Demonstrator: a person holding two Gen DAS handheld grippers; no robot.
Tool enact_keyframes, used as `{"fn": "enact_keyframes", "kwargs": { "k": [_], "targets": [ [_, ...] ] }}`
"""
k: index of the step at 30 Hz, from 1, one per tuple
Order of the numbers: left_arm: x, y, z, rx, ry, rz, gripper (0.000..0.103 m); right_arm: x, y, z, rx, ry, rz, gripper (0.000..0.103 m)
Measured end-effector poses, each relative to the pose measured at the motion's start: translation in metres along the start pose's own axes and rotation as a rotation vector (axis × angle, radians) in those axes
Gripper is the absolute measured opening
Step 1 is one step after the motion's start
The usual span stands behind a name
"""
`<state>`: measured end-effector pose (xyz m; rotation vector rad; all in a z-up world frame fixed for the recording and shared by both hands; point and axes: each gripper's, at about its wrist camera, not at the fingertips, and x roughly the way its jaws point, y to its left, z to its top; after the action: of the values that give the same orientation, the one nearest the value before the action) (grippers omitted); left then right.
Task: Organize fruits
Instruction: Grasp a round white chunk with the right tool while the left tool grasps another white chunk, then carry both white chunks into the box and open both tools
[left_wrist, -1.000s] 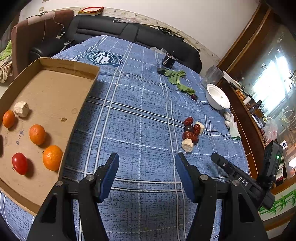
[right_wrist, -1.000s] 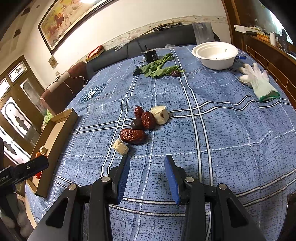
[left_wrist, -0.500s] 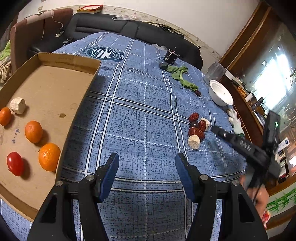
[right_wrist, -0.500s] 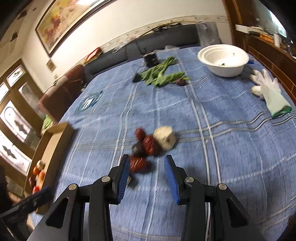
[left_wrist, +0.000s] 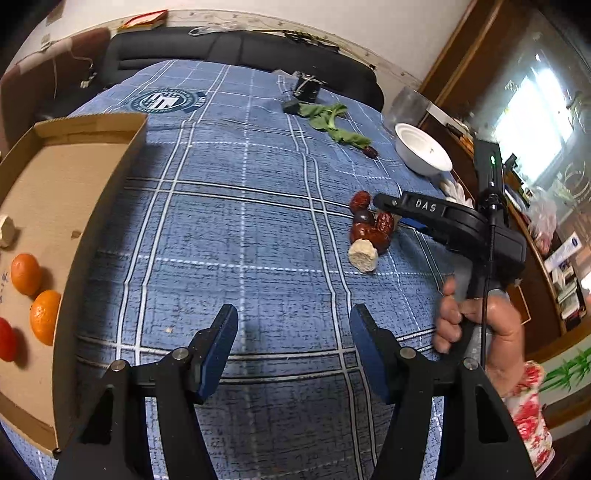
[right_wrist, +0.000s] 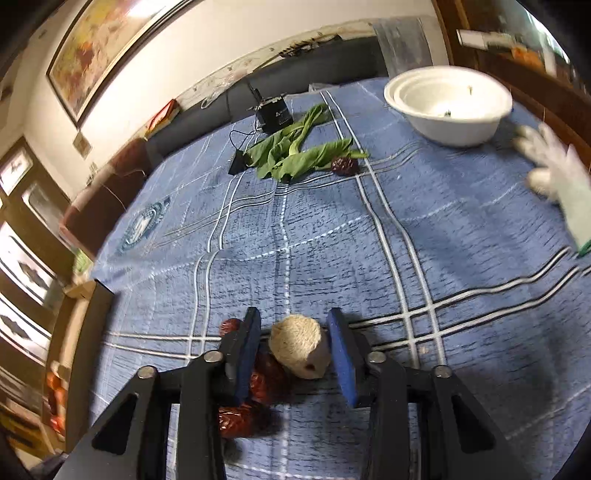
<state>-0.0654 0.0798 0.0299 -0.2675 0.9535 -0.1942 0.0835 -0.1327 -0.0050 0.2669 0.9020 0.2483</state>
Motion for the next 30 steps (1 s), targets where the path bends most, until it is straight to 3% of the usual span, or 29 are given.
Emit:
{"fn": "enact_keyframes", "kwargs": {
  "k": [5,10,14,23,24,27,30],
  "targets": [
    [0.006,-0.01,0.006,0.038,0.002,0.013,0.062,-0.022,-0.029,0.0,0.064,0.022,-0.126,0.034],
    [0.028,-0.029,0.016,0.093,0.025,0.01,0.062,-0.036,-0.069,0.0,0.176,0.002,-0.045,0.035],
    [0.048,-0.048,0.023,0.154,0.021,0.009,0.062,-0.035,-0.066,-0.006,0.145,0.01,-0.014,0.035],
    [0.086,-0.073,0.033,0.248,0.02,0.037,0.062,-0.034,-0.04,-0.01,-0.003,0.012,-0.117,0.033],
    [0.086,-0.074,0.033,0.25,0.012,0.04,0.058,-0.034,-0.04,-0.01,-0.006,0.011,-0.118,0.033],
    [0.089,-0.079,0.031,0.293,-0.006,0.094,0.026,-0.037,-0.039,-0.01,0.0,-0.001,-0.095,0.033],
    [0.084,-0.077,0.03,0.284,-0.001,0.078,0.026,-0.044,-0.038,-0.009,0.0,-0.036,-0.072,0.033]
  ]
}}
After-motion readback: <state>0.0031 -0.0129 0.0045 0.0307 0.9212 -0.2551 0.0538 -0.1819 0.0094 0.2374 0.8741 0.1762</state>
